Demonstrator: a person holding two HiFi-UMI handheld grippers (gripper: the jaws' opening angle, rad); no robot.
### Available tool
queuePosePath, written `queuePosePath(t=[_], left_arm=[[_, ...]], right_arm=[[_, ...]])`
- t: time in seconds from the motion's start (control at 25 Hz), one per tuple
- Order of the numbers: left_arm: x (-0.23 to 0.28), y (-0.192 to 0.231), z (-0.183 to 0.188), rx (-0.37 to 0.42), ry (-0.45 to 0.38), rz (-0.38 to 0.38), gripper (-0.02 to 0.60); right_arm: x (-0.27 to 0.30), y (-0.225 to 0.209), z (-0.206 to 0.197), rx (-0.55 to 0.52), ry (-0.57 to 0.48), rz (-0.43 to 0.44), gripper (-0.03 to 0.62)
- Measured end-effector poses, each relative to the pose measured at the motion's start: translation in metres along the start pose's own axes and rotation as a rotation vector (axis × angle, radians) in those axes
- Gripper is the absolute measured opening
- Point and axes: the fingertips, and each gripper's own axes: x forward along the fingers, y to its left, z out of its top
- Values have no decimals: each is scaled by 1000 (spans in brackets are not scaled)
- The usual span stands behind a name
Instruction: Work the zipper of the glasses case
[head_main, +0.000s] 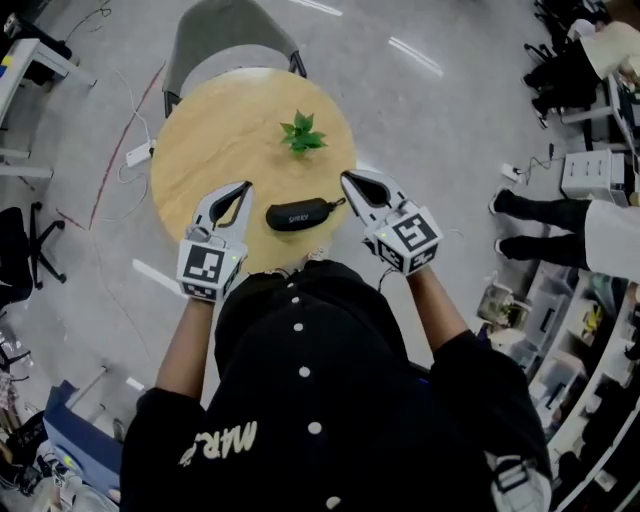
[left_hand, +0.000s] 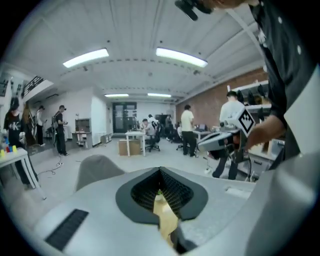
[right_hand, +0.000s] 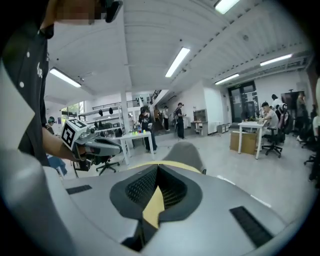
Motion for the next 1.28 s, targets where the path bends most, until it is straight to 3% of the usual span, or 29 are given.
queuePosePath(t=[0.2,0.32,0.52,0.84,1.08,1.28], left_arm=[[-37,23,65,-147,-150,99,3],[-58,34,92,-185,-203,150,3],[-81,45,116,-132,-211,225,3],[-116,55,141,-79,-325,285,3],[-129,57,139,-81,-348,340,3],[-128,56,142,-71,-356,338,3]], right_arm=[[-30,-16,59,45,-161,-102,2],[-50,-25,90,65,-251,-176,2],[-78,-35,124,13,-325,-289,2],[-115,-41,152,-46,-399,-382,2],[-124,-40,159,-76,-439,-407,2],[-121,-38,159,-69,-449,-382,2]])
